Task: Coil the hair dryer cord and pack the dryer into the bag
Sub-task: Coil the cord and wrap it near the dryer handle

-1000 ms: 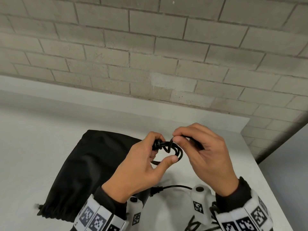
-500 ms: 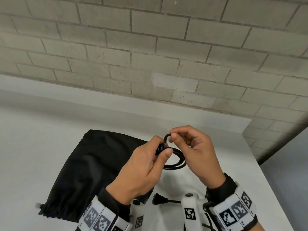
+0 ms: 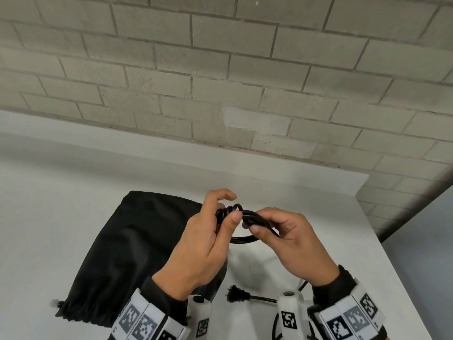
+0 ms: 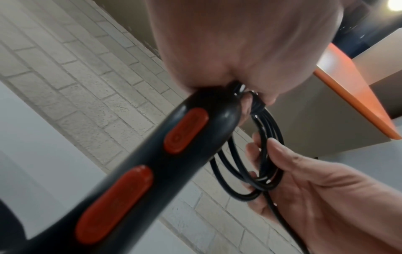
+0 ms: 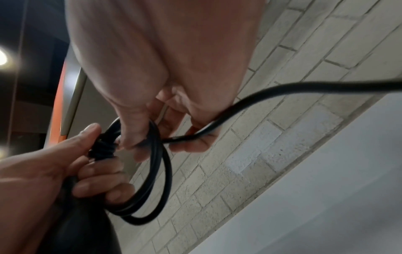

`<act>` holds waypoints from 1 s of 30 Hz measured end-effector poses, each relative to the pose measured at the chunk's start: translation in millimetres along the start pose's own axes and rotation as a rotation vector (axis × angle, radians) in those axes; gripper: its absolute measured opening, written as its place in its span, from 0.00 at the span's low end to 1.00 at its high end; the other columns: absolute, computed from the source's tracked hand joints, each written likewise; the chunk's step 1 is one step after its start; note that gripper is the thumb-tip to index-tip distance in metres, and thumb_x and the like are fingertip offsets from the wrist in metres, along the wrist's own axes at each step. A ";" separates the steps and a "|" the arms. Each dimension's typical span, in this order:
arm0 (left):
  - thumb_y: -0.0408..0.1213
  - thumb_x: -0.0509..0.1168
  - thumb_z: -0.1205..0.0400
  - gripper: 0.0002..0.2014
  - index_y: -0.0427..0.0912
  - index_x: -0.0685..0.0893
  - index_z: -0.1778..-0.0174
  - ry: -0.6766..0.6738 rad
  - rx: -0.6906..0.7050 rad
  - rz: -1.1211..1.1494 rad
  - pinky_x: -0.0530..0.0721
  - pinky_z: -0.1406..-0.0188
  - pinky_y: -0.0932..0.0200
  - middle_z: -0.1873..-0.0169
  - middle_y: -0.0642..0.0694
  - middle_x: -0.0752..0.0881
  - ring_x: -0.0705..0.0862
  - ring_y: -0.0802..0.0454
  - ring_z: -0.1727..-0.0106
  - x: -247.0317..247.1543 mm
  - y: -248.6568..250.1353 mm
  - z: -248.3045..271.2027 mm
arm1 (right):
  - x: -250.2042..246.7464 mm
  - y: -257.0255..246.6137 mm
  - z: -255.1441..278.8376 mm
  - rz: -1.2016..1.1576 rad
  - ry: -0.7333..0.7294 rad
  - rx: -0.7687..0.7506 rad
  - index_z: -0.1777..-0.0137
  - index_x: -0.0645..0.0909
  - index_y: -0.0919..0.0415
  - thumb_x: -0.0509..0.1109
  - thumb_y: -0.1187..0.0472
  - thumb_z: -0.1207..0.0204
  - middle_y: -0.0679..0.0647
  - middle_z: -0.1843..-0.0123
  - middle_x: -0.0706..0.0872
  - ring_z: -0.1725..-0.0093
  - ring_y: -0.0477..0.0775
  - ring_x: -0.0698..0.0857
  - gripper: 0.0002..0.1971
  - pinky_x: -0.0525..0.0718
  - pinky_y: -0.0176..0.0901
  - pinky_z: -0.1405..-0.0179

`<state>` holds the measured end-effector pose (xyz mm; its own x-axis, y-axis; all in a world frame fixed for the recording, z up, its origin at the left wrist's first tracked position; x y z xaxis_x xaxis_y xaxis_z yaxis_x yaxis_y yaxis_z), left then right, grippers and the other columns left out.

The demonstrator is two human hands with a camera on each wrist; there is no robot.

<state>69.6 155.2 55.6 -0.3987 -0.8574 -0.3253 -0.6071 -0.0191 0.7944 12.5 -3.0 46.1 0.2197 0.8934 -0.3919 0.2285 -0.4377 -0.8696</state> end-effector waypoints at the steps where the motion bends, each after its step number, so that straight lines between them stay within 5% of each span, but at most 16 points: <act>1: 0.53 0.55 0.13 0.13 0.53 0.75 0.36 -0.007 0.016 -0.018 0.69 0.72 0.73 0.69 0.51 0.79 0.74 0.59 0.74 0.0 1.4 0.1 | -0.7 -0.8 -0.4 0.026 -0.026 -0.007 0.48 0.88 0.47 0.72 0.57 0.22 0.49 0.52 0.90 0.52 0.54 0.84 0.06 0.81 0.64 0.48; 6: 0.43 0.56 0.11 0.11 0.44 0.82 0.48 -0.022 0.088 -0.073 0.69 0.65 0.77 0.67 0.66 0.78 0.77 0.64 0.69 1.5 9.0 -1.8 | 0.5 -2.8 -2.4 0.058 -0.142 0.011 0.44 0.87 0.51 0.68 0.58 0.18 0.48 0.42 0.86 0.40 0.57 0.82 0.08 0.80 0.61 0.38; 11: 0.43 0.56 0.11 0.10 0.43 0.80 0.50 -0.027 0.068 -0.082 0.69 0.67 0.77 0.69 0.65 0.78 0.77 0.63 0.70 2.7 8.0 -3.7 | 7.4 -3.5 2.5 0.031 -0.095 0.011 0.41 0.85 0.46 0.65 0.57 0.16 0.45 0.37 0.84 0.35 0.54 0.81 0.10 0.79 0.57 0.33; 14: 0.47 0.56 0.11 0.11 0.45 0.79 0.50 0.000 0.041 -0.082 0.68 0.69 0.76 0.72 0.62 0.76 0.74 0.60 0.73 1.7 6.0 -5.2 | 9.3 -10.9 10.9 0.165 0.206 -0.062 0.42 0.83 0.47 0.73 0.58 0.22 0.41 0.40 0.83 0.38 0.48 0.81 0.10 0.80 0.42 0.40; 16: 0.49 0.55 0.11 0.12 0.47 0.79 0.49 0.016 0.033 -0.085 0.68 0.71 0.76 0.72 0.62 0.76 0.73 0.60 0.74 0.9 5.4 -5.9 | 10.1 -22.9 23.0 0.290 0.493 -0.176 0.49 0.82 0.53 0.78 0.58 0.29 0.45 0.48 0.82 0.48 0.45 0.82 0.11 0.78 0.33 0.50; 18: 0.50 0.55 0.12 0.12 0.47 0.79 0.49 0.018 0.024 -0.078 0.68 0.72 0.76 0.73 0.61 0.76 0.73 0.60 0.75 1.0 5.4 -5.8 | 18.4 -29.8 32.8 0.385 0.625 -0.280 0.57 0.85 0.59 0.79 0.59 0.31 0.49 0.59 0.80 0.57 0.41 0.79 0.07 0.76 0.29 0.56; 24: 0.46 0.56 0.12 0.10 0.46 0.79 0.49 0.013 0.032 -0.073 0.68 0.72 0.77 0.73 0.64 0.77 0.74 0.62 0.75 3.5 5.2 -5.2 | 41.5 -9.8 30.1 0.470 0.513 -0.083 0.44 0.86 0.53 0.63 0.49 0.20 0.41 0.61 0.74 0.61 0.40 0.77 0.14 0.75 0.28 0.62; 30: 0.53 0.54 0.12 0.12 0.56 0.78 0.39 0.043 0.026 -0.075 0.71 0.76 0.67 0.74 0.47 0.77 0.73 0.53 0.77 -0.7 0.7 -5.3 | 37.6 -16.5 23.7 0.165 0.233 0.128 0.62 0.82 0.45 0.61 0.46 0.20 0.44 0.59 0.78 0.52 0.46 0.80 0.12 0.75 0.26 0.54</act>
<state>73.2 153.1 59.1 -0.3218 -0.8754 -0.3608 -0.6522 -0.0713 0.7547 -5.5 40.2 38.6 0.4586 0.7576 -0.4644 0.0539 -0.5454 -0.8365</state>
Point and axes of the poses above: each hand's wrist, its own z-axis away from the middle knuckle, its own x-axis out of the palm, y = z × x, the point moved 5 cm from there along -z, towards the middle knuckle
